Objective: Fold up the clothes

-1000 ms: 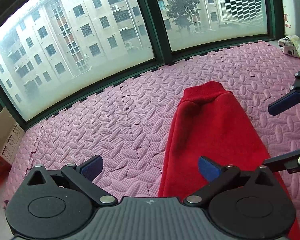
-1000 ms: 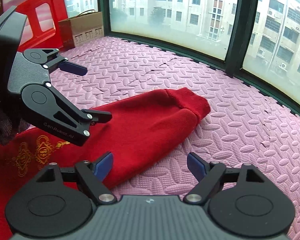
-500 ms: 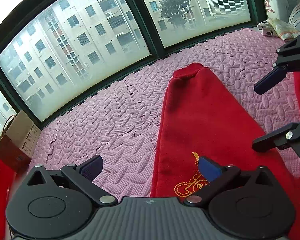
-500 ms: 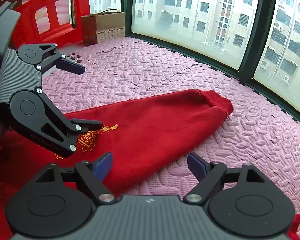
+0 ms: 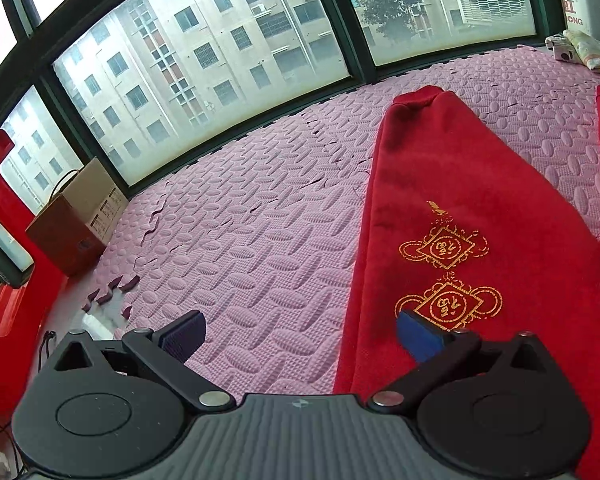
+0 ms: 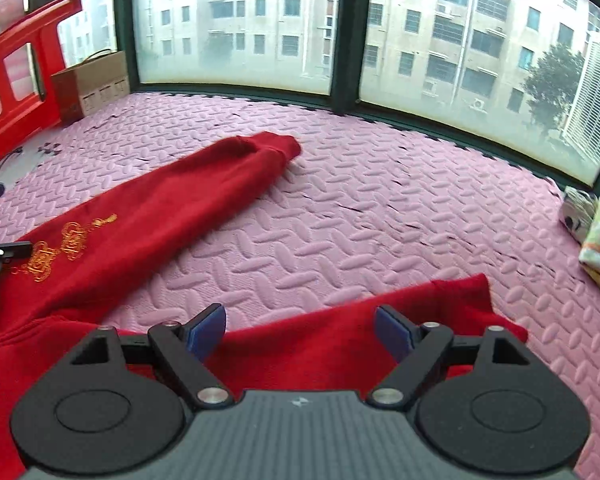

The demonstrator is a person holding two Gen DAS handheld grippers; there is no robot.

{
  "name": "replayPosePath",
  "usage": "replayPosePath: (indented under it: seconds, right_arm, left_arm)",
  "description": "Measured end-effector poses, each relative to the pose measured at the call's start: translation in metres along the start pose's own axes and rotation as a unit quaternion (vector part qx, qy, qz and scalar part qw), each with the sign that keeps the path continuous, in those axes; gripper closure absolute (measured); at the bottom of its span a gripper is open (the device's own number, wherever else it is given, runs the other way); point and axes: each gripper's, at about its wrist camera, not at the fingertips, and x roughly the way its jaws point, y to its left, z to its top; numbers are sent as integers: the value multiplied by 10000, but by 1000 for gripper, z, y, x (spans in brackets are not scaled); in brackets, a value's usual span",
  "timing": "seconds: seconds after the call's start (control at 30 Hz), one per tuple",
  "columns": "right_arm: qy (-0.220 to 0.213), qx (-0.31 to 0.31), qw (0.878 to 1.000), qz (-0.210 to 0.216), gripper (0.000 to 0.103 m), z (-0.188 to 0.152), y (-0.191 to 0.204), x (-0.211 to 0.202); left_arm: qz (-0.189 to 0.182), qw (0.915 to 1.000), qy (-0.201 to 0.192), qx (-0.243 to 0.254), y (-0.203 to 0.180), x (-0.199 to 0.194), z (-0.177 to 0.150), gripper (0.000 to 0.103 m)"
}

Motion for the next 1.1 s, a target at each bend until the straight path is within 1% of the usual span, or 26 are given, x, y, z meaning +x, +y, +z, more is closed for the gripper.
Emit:
replayPosePath:
  seconds: [0.1, 0.2, 0.23, 0.33, 0.43, 0.5, 0.57, 0.63, 0.73, 0.77, 0.83, 0.87, 1.0, 1.1]
  right_arm:
    - [233, 172, 9984, -480, 20, -17, -26, 4]
    - [213, 458, 9972, -559, 20, -32, -48, -7]
    - [213, 458, 9966, -654, 22, -36, -52, -11]
    - [184, 539, 9969, -550, 26, -45, -61, -19]
    - [182, 541, 9962, -656, 28, -44, -60, -29]
    - [135, 552, 9958, -723, 27, -41, -55, -33]
    - [69, 448, 9973, -581, 27, -38, -45, -36]
    - [98, 239, 9988, -406, 27, -39, -32, -38]
    - [217, -25, 9994, -271, 27, -48, -17, -41]
    - [261, -102, 9992, -281, 26, -54, -14, -42]
    - [291, -180, 9988, -345, 22, -63, -13, -49]
    - [289, -197, 9986, -390, 22, -66, -14, -53]
    - [236, -299, 9978, -538, 23, -70, -11, -70]
    - [-21, -239, 9992, -322, 23, -63, -4, -76]
  left_arm:
    - [39, 10000, 13, -84, 1, -2, -4, 0]
    - [90, 9999, 9, -134, 2, -4, -7, 0]
    - [104, 9998, 2, -146, 2, -4, -8, 0]
    - [132, 9997, -12, -183, 2, -6, -11, 0]
    - [181, 9997, 1, -164, 1, -10, -9, 0]
    - [171, 9997, -73, -173, -2, -21, -7, 0]
    - [158, 9996, -156, -179, -5, -31, -6, 0]
    - [87, 9993, -329, -155, -9, -45, -3, 0]
    - [-225, 9980, -557, -180, -20, -69, 2, 0]
    - [-356, 9974, -604, -176, -25, -76, 3, 0]
    - [-579, 9960, -677, -106, -36, -86, 4, 0]
    - [-747, 9947, -710, -49, -45, -92, 4, 0]
    - [-1406, 9863, -854, 130, -78, -112, 8, 0]
    - [-1784, 9788, -932, 368, -108, -121, 9, 0]
